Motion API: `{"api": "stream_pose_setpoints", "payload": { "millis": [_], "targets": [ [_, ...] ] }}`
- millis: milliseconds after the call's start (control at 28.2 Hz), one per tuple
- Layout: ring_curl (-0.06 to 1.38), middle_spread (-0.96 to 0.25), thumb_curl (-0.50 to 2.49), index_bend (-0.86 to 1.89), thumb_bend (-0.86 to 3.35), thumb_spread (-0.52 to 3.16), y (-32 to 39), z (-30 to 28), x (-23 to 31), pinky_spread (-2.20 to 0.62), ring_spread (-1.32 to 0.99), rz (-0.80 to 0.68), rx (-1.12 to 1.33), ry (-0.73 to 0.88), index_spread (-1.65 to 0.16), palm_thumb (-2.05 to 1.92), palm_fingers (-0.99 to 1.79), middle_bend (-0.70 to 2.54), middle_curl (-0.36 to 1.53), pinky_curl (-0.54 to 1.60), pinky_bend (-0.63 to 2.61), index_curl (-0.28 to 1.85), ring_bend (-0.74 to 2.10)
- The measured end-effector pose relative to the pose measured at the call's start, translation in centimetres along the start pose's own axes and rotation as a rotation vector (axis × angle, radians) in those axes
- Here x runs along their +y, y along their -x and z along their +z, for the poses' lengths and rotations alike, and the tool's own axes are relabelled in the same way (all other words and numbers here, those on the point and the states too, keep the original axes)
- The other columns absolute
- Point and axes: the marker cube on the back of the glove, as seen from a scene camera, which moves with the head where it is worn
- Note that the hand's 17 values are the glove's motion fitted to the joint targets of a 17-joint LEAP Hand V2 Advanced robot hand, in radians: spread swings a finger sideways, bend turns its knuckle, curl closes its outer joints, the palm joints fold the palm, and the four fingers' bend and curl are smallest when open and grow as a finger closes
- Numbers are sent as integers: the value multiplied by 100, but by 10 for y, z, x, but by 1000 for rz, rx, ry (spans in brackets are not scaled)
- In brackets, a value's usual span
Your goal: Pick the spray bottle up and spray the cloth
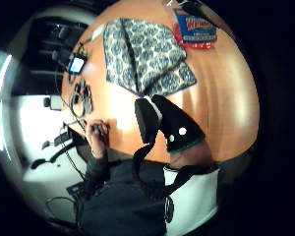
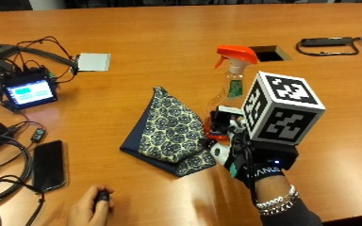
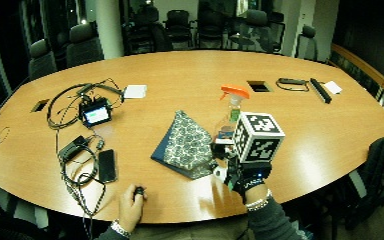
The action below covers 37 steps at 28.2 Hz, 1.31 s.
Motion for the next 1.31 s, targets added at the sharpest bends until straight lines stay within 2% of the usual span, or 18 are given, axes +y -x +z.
{"api": "stream_pose_setpoints", "payload": {
  "millis": [248,639,887,1065,1313],
  "targets": [
    [24,0,22,16,5,117,-10,-9,-26,28,2,128,-131,-156,-38,52,46,19,25,29,35,29,30],
    [28,-1,25,13,4,119,-21,-20,-74,26,1,234,-385,-314,-31,61,56,20,29,31,34,28,35],
    [29,-2,27,13,2,119,-19,-18,-96,26,1,244,-522,-329,-29,65,57,21,31,32,33,28,35],
    [29,-2,29,15,2,119,-18,-16,-109,26,0,245,-620,-411,-29,70,60,22,32,32,30,28,35],
    [32,-8,34,13,6,115,-17,-13,-119,22,-4,280,-814,-540,-30,84,87,30,36,30,23,27,42]
  ]
}}
